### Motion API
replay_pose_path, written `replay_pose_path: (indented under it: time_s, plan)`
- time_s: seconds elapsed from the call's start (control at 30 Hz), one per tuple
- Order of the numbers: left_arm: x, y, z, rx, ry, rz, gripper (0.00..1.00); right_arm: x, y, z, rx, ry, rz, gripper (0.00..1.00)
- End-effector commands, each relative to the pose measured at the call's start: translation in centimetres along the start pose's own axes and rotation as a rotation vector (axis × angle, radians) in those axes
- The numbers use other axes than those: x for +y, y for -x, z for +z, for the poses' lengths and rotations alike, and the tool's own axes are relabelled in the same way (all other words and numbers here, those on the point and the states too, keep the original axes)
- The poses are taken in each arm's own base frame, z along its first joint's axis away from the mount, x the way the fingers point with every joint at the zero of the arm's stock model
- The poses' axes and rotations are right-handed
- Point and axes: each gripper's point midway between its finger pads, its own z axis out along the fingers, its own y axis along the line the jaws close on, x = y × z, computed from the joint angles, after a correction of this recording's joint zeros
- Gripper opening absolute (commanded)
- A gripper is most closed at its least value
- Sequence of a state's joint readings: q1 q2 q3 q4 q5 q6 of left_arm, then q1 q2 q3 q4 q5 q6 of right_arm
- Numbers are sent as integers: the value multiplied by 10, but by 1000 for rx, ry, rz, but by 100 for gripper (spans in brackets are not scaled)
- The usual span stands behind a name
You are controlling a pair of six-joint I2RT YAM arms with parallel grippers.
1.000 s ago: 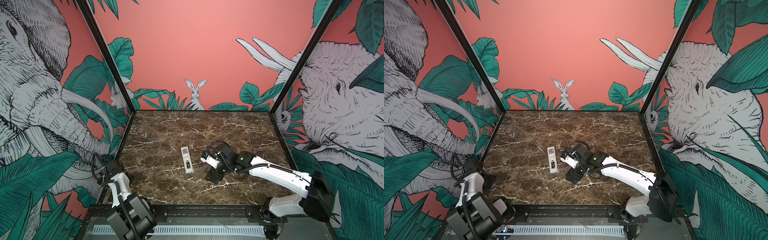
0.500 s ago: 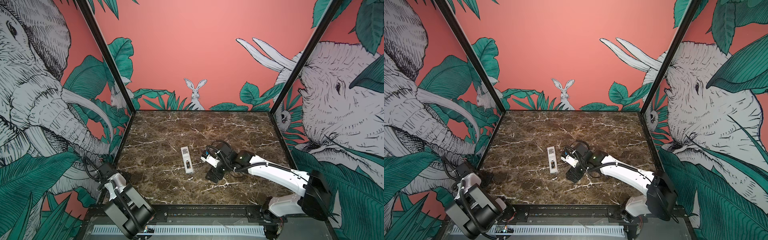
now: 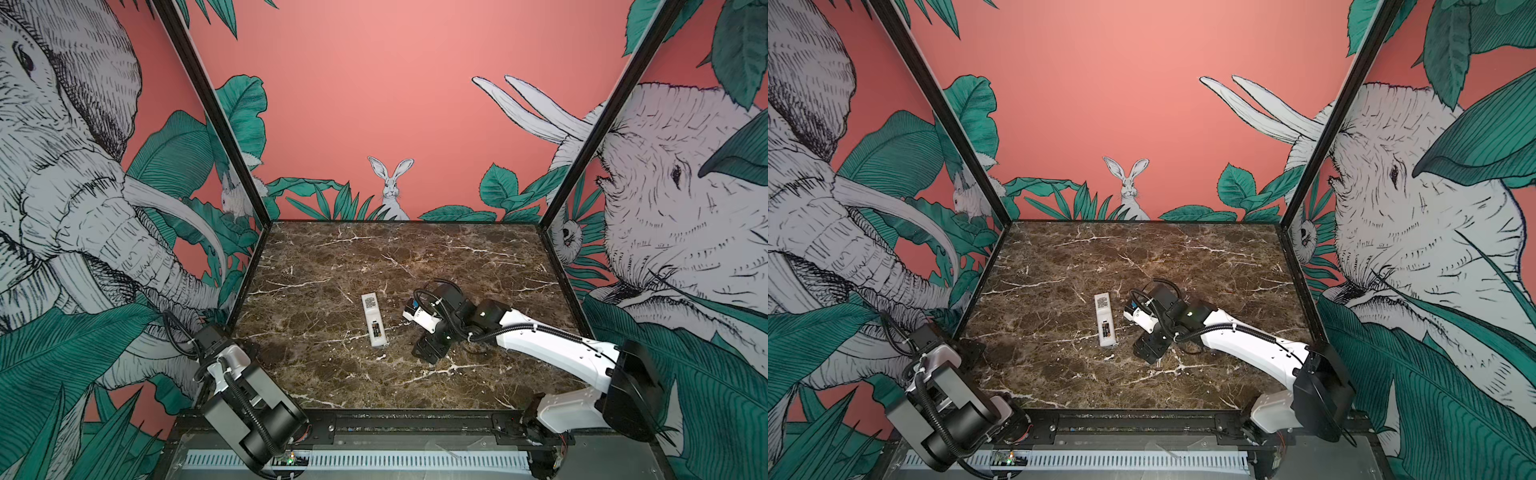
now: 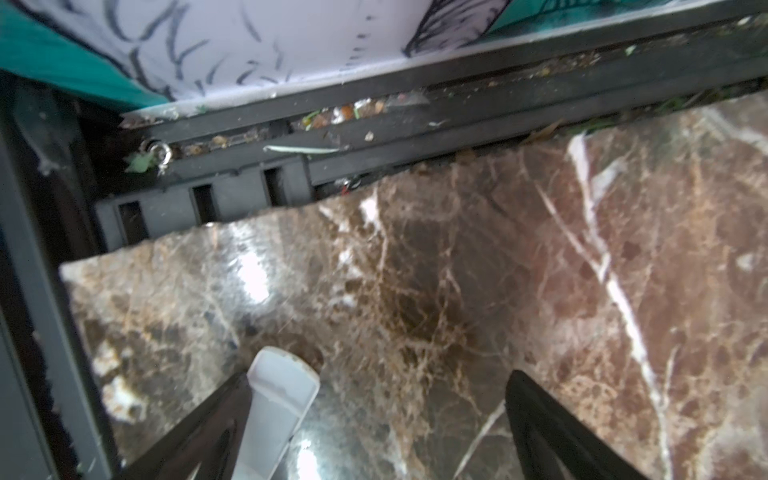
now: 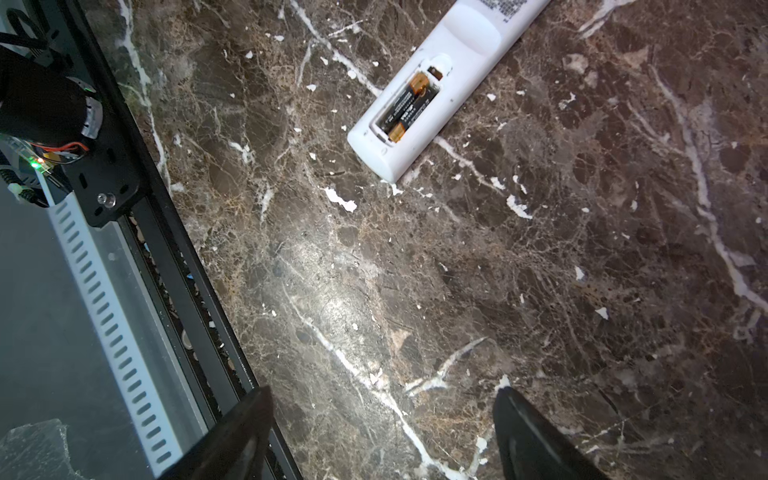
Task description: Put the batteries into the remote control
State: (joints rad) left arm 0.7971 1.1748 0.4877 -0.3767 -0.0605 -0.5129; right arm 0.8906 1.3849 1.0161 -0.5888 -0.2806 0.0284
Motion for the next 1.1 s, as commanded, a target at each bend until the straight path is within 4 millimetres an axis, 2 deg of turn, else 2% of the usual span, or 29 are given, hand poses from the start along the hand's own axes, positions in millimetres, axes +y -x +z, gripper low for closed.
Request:
replay_pose_path:
  time_s: [0.0, 0.1, 0.33, 0.5, 0.57, 0.63, 0.77, 0.97, 1.07]
  plan:
    - [-15, -23, -2, 48, -64, 57, 96, -3, 6, -4, -22, -9, -16, 83]
    - [-29, -25, -12, 3, -104, 105, 96, -4, 9, -5, -27, -10, -17, 83]
    - [-55, -47, -14, 23, -179, 161, 99, -5, 9, -7, -29, -17, -18, 83]
    - [-71, -47, -24, -4, -226, 195, 99, -7, 8, -6, -25, -22, -11, 83]
    - [-74, -41, -32, -19, -216, 221, 99, -7, 7, -6, -23, -24, -10, 83]
    - [-60, -23, -51, -90, -95, 271, 99, -8, 7, -7, -25, -28, -6, 83]
    - [-43, -2, -68, -160, 3, 288, 99, -9, 4, -8, -29, -30, 1, 83]
    - [-34, -5, -51, -83, 8, 229, 99, -9, 0, -7, -22, -32, 5, 83]
    - [-23, -7, -40, -50, 17, 186, 99, -11, -1, -9, -22, -38, 7, 83]
